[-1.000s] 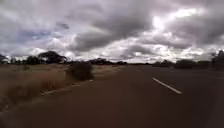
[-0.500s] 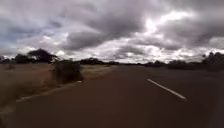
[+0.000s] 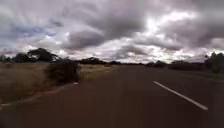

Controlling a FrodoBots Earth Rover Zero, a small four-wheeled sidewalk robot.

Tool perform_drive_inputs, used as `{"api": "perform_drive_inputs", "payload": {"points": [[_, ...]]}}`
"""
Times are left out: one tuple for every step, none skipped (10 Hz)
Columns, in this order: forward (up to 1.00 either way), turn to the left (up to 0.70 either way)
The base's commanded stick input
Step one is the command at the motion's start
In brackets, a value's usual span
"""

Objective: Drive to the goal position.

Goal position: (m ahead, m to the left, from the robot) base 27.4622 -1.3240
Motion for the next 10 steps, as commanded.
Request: {"api": "perform_drive_inputs", "payload": {"points": [[1.00, 0.04], [1.00, -0.06], [1.00, -0.27], [1.00, -0.23], [1.00, -0.01], [1.00, 0.04], [1.00, 0.04], [1.00, 0.04], [1.00, 0.04], [1.00, 0.04]]}}
